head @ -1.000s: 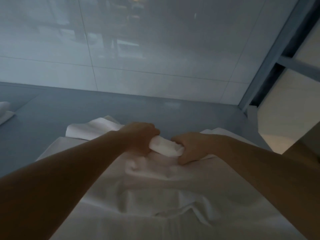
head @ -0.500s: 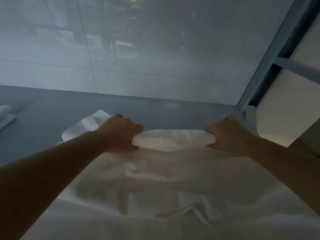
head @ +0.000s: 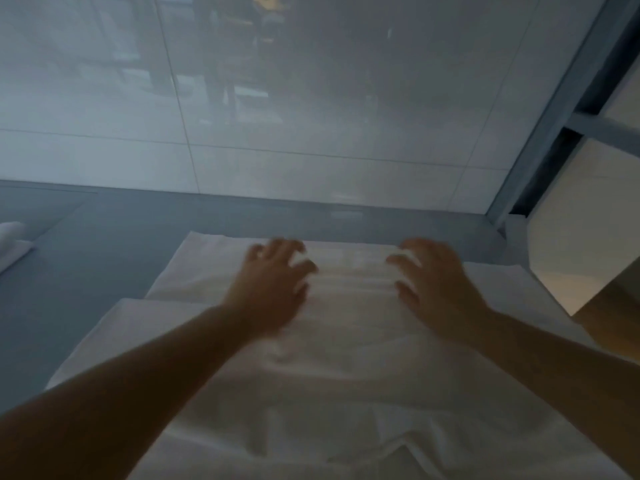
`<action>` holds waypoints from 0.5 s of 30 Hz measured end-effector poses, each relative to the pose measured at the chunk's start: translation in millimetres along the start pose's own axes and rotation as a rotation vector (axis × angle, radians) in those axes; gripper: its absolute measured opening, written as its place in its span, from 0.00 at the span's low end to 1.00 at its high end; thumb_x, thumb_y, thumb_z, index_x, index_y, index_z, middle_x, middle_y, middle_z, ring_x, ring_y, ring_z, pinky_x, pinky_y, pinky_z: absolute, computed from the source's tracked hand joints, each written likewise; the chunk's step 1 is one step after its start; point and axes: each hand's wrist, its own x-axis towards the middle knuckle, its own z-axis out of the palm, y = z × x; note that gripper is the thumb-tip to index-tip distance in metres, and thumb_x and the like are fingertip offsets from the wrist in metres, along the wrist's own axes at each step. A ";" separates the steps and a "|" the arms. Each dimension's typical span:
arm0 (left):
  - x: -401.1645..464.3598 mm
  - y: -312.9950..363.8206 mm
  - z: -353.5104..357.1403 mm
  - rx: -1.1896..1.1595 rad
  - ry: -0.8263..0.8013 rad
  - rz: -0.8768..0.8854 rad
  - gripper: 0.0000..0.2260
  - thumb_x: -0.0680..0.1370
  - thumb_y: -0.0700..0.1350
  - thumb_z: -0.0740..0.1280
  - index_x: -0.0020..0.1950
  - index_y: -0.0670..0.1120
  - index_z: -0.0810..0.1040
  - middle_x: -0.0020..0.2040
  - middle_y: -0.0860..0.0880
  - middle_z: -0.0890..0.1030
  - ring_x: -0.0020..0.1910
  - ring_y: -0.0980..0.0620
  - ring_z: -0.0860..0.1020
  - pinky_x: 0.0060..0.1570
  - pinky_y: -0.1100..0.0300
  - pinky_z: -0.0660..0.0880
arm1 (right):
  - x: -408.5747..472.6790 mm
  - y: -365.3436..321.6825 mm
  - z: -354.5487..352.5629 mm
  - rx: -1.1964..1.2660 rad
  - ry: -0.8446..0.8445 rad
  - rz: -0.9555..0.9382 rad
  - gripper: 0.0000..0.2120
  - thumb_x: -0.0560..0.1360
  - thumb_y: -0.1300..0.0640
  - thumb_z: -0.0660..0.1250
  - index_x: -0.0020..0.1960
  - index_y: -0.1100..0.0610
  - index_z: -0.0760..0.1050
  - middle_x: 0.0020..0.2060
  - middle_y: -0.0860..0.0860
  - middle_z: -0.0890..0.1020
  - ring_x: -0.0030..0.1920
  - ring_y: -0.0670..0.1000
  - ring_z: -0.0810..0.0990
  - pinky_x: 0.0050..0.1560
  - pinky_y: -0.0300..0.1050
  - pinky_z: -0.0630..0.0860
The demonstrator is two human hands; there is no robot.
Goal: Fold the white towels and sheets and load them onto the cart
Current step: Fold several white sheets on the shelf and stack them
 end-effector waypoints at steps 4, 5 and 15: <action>12.2 21.2 38.4 -0.074 -0.597 0.004 0.30 0.75 0.70 0.46 0.76 0.65 0.43 0.78 0.60 0.42 0.77 0.49 0.41 0.71 0.35 0.43 | 12.5 -28.1 34.6 0.300 -0.466 -0.121 0.26 0.81 0.42 0.53 0.77 0.45 0.53 0.77 0.44 0.53 0.77 0.46 0.49 0.75 0.52 0.46; 16.4 17.8 45.5 -0.053 -0.611 -0.024 0.33 0.72 0.74 0.42 0.74 0.67 0.39 0.77 0.61 0.39 0.77 0.48 0.38 0.68 0.31 0.40 | 16.2 -23.8 43.1 0.247 -0.524 -0.062 0.28 0.80 0.38 0.49 0.77 0.42 0.46 0.77 0.42 0.47 0.77 0.44 0.44 0.74 0.51 0.41; 24.8 -38.0 46.9 0.075 -0.472 -0.522 0.33 0.75 0.71 0.43 0.77 0.60 0.45 0.79 0.51 0.44 0.77 0.42 0.43 0.68 0.29 0.43 | 7.8 40.1 47.3 0.011 -0.509 0.596 0.26 0.81 0.39 0.42 0.77 0.43 0.47 0.78 0.48 0.48 0.77 0.55 0.49 0.72 0.67 0.49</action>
